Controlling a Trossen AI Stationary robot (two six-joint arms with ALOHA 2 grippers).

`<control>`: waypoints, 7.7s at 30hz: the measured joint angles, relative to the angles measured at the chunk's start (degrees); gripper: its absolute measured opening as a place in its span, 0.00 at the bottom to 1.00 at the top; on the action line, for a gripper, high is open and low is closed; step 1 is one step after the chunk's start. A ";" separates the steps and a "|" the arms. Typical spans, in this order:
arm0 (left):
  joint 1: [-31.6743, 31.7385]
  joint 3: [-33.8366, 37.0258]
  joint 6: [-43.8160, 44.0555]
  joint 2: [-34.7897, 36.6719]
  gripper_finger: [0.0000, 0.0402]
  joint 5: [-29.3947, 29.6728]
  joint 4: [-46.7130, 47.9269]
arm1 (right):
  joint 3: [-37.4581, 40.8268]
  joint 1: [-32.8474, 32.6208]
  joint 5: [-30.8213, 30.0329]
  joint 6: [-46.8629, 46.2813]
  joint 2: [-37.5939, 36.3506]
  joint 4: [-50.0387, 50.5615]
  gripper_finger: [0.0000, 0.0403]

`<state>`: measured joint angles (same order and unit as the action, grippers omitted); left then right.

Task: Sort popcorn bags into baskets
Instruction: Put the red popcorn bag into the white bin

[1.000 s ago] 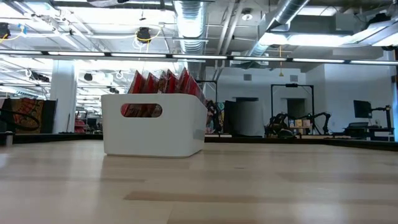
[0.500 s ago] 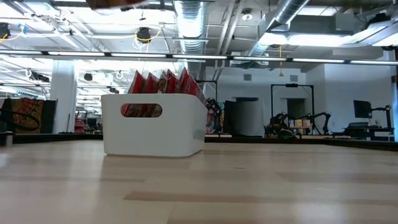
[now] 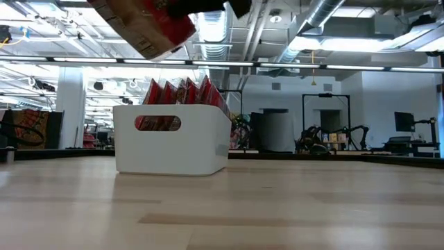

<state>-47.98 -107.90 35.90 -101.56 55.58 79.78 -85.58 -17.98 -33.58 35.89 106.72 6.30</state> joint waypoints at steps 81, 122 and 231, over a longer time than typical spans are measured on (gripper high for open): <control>17.42 48.34 68.49 0.31 0.09 22.38 -32.32 | -5.22 -4.47 -30.98 -62.89 -8.90 52.31 0.52; 23.14 48.30 59.92 5.42 0.20 19.25 -54.09 | -5.27 -4.38 -32.76 -64.89 -8.85 55.96 0.50; 23.14 43.76 31.54 8.22 0.02 -1.15 -45.86 | 61.51 -3.78 5.68 -62.40 -34.27 -31.54 0.30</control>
<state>-24.84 -64.14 67.45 -93.34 54.43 33.92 -24.08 -21.76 -27.90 -26.51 72.44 -25.24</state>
